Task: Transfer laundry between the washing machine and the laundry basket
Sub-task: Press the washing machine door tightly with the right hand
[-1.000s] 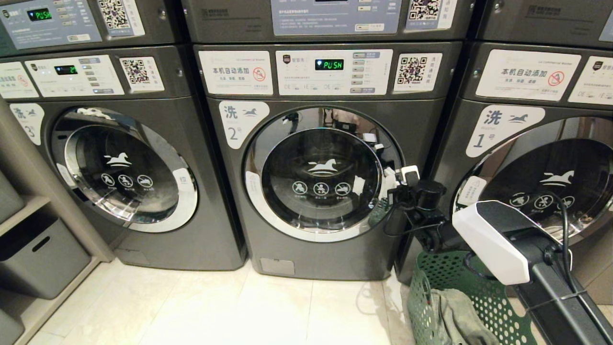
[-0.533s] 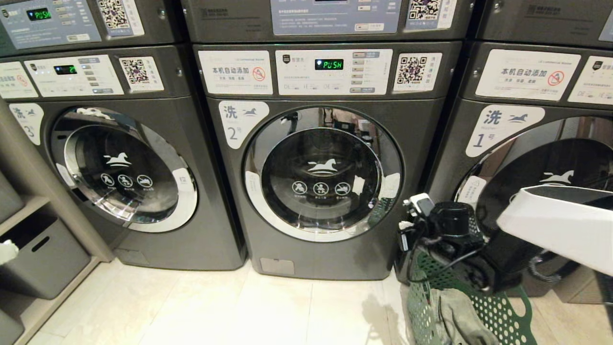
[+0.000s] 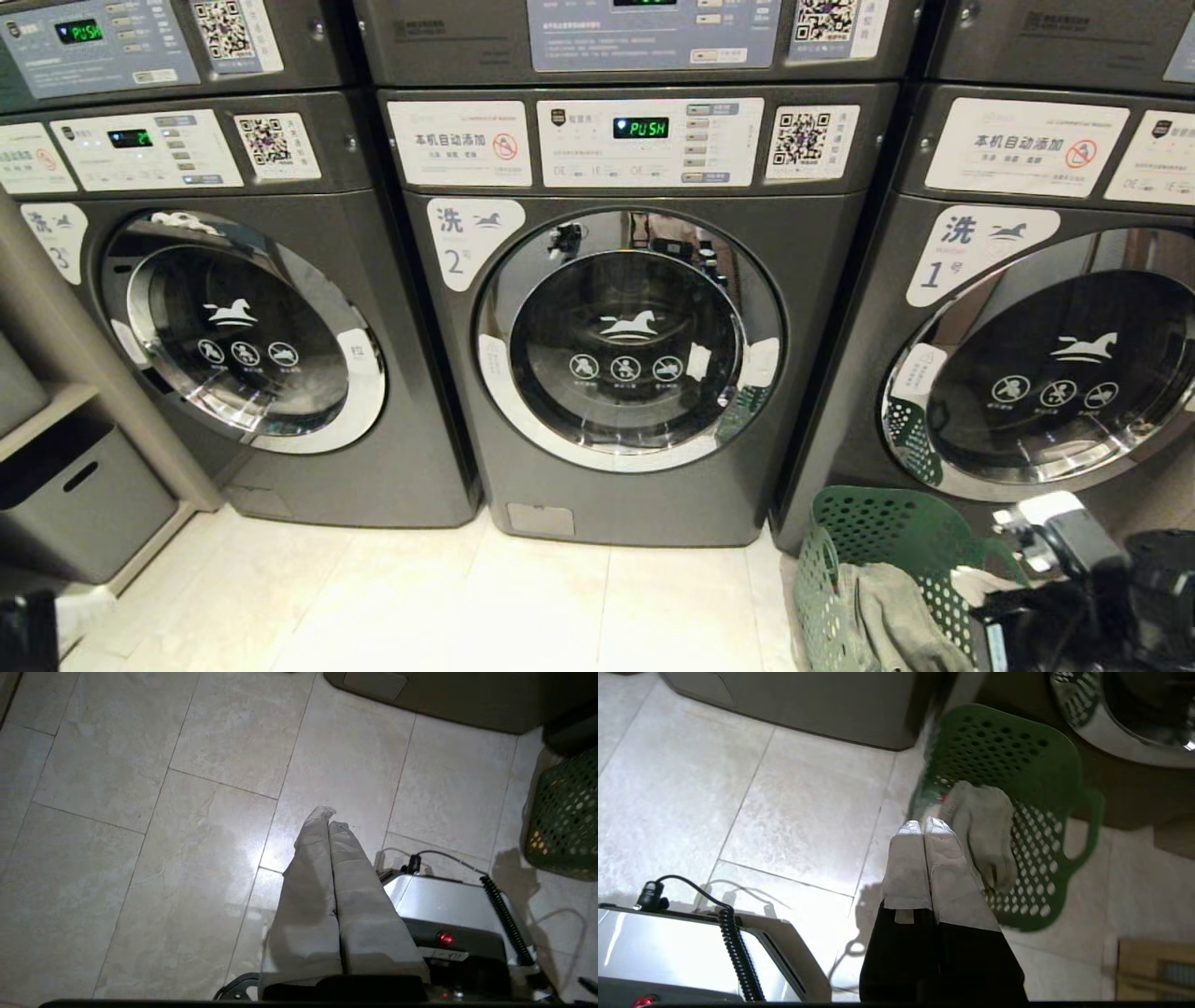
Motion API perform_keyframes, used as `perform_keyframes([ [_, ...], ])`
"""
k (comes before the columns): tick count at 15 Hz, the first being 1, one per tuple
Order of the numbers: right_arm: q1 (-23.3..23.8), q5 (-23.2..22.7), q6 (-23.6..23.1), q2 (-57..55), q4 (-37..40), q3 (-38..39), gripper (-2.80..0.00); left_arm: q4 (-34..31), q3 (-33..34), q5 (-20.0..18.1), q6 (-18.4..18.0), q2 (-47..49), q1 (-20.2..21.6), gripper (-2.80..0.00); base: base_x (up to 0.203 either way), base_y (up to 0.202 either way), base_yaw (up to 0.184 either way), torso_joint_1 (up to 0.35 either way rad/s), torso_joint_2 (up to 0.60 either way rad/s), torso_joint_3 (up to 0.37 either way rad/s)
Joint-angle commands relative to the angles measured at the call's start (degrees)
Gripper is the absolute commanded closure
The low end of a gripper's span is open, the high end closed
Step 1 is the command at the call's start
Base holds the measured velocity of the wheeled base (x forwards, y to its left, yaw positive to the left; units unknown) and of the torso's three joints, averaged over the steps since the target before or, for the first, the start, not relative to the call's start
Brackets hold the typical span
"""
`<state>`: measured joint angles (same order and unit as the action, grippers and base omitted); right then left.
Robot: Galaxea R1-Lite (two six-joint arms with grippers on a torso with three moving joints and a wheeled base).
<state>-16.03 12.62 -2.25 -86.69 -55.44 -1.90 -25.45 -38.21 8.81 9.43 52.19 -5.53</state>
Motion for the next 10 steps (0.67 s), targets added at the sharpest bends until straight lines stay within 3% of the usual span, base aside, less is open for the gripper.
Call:
perform_keyframes([
  [1,-0.29,2.04,1.47,16.76,13.15,1.9,0.0,5.87,12.69,-0.22,-2.27,-5.18,0.0,0.0,0.0,0.0,0.0,0.0,0.0,0.0],
  [3,-0.87,2.26,1.89,27.49,26.69,1.9,0.0,13.5,21.5,-2.19,-3.94,-7.54,0.0,0.0,0.0,0.0,0.0,0.0,0.0,0.0],
  [5,-1.71,-0.03,1.67,39.89,39.95,1.23,0.0,20.49,28.52,-6.75,-5.11,-10.67,0.0,0.0,0.0,0.0,0.0,0.0,0.0,0.0],
  [7,-1.83,-3.37,0.68,49.36,53.28,-0.56,0.0,23.66,35.46,-10.03,-9.8,-15.33,-0.09,0.0,0.0,0.0,0.0,0.0,0.0,0.0],
  [10,2.38,-5.58,-0.8,50.74,59.91,-1.88,0.0,24.1,37.28,-9.47,-11.16,-14.43,0.32,0.0,0.0,0.0,0.0,0.0,0.0,0.0],
])
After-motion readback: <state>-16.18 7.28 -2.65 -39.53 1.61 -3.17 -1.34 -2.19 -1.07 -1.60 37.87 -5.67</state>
